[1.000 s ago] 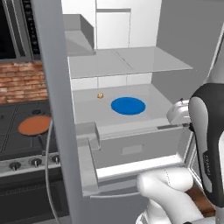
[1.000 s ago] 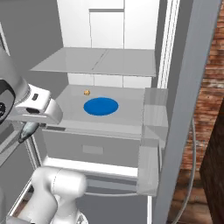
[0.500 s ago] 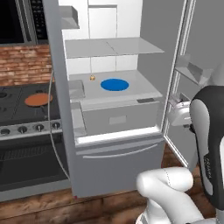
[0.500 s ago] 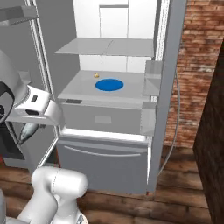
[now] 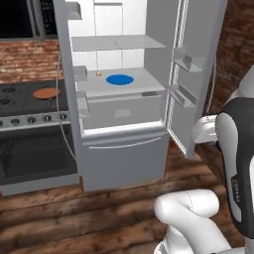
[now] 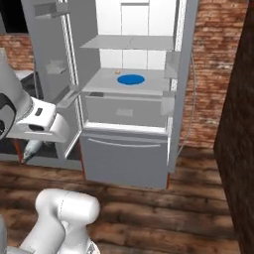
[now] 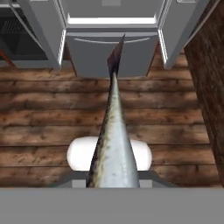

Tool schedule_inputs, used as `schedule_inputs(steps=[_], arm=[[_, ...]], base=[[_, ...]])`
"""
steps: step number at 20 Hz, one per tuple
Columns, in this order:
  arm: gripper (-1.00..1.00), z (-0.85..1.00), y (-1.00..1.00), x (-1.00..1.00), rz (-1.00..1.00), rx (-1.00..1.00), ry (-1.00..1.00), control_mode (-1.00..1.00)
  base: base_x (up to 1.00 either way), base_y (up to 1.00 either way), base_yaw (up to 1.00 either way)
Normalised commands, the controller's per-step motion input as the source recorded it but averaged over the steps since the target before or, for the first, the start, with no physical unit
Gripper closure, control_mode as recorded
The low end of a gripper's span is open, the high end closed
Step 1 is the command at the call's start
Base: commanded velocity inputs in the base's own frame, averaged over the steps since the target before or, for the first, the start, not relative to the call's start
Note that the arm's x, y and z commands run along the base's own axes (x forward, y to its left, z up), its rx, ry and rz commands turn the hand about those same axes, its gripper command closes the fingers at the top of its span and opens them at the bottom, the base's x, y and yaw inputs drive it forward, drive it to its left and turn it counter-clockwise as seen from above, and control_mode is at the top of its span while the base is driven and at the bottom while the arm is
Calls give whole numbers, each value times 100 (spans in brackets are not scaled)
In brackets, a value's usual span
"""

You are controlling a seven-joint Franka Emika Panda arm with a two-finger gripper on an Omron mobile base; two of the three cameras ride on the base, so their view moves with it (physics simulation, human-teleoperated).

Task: Retrieve the fish from the fridge and place it on the saucepan with marinade on the stove.

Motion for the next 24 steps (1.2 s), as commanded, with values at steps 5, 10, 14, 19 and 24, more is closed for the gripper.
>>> schedule_inputs(steps=[5, 10, 14, 19, 24], arm=[[100, 0, 0, 0, 0, 0, 0, 100], [100, 0, 0, 0, 0, 0, 0, 100], [100, 0, 0, 0, 0, 0, 0, 100], [100, 0, 0, 0, 0, 0, 0, 100], [100, 0, 0, 0, 0, 0, 0, 100]], base=[[-58, 25, 42], [-44, 16, 86], [-33, 22, 92], [8, 82, 59], [57, 75, 0]])
